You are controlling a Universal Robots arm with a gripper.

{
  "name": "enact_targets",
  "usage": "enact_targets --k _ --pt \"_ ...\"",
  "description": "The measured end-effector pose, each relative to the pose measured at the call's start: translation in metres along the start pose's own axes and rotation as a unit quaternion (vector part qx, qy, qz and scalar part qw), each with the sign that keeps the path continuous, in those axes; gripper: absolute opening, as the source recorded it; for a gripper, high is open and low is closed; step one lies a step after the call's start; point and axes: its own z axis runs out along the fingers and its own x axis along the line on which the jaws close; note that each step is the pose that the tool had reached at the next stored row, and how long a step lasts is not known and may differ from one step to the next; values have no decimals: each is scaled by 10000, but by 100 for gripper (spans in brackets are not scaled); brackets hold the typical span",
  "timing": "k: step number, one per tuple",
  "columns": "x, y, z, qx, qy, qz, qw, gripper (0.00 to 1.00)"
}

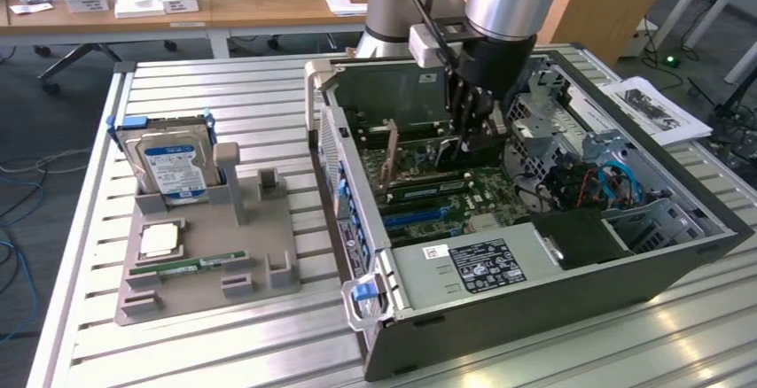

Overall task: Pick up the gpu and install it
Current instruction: 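Insert the gpu into the slot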

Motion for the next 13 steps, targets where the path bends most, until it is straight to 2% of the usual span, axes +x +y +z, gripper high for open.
enact_targets --k 8,13 --pt "57 2 56 -4 -1 1 10000 27" --pt "70 4 124 -12 0 1 10000 27"
